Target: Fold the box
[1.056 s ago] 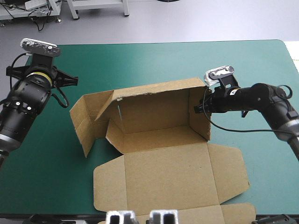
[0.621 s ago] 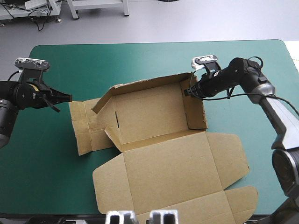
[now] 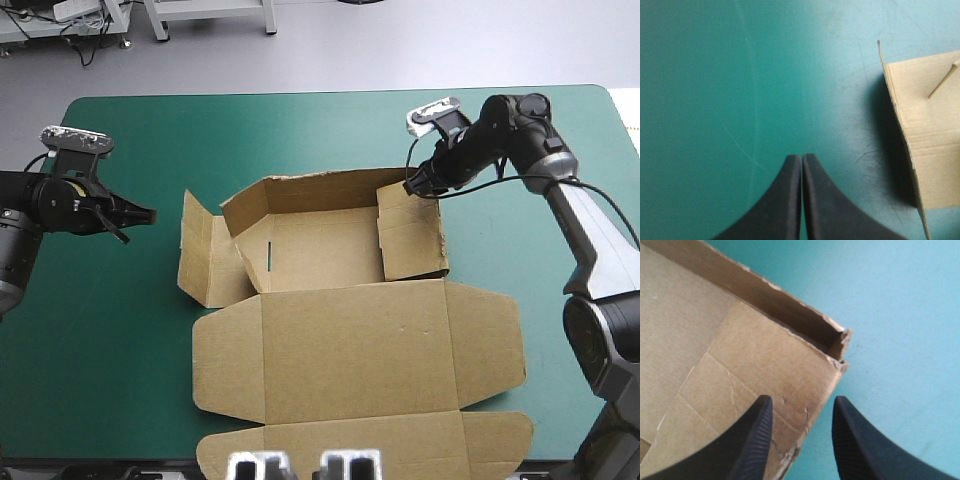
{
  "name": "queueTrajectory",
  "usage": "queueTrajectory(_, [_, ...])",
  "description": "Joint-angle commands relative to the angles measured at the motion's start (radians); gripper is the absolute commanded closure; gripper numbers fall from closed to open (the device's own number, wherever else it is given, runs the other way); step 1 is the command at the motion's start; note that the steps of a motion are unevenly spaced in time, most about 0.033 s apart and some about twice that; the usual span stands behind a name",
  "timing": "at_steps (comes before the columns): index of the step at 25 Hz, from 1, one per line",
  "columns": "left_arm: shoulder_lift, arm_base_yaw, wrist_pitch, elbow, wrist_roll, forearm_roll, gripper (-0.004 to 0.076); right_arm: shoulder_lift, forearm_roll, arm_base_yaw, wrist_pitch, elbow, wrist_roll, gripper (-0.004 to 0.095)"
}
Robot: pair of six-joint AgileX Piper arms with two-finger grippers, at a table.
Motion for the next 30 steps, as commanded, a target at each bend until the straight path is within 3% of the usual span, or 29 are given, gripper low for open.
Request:
queueTrajectory(1, [-0.005, 0.002, -0.020, -0.033, 0.007, -0.001, 0.0724, -0.055, -0.040, 0.001, 0.107, -0.152, 0.052, 0.0528])
queueTrajectory(8, [0.005, 0.002, 0.013, -0.033, 0.009, 0.016, 0.0724, -0.136, -0.064, 0.001, 0.138, -0.199, 0.153, 0.0528])
queueTrajectory(13, [0.005, 0.002, 0.110, -0.033, -0.003, 0.069, 0.0724, -0.171, -0.064, 0.001, 0.138, -0.074, 0.175, 0.0528])
queueTrajectory(19, [0.005, 0.002, 0.131, -0.033, -0.005, 0.074, 0.0734, -0.159, -0.058, 0.001, 0.109, 0.076, 0.189, 0.0532])
queueTrajectory(27, [0.005, 0.002, 0.127, -0.033, -0.021, 0.072, 0.0734, -0.056, 0.001, 0.001, 0.096, 0.096, 0.187, 0.0532])
queueTrajectory(30, [0.005, 0.002, 0.123, -0.033, -0.021, 0.072, 0.0734, 0.013, 0.104, 0.001, 0.094, 0.096, 0.116, 0.0538])
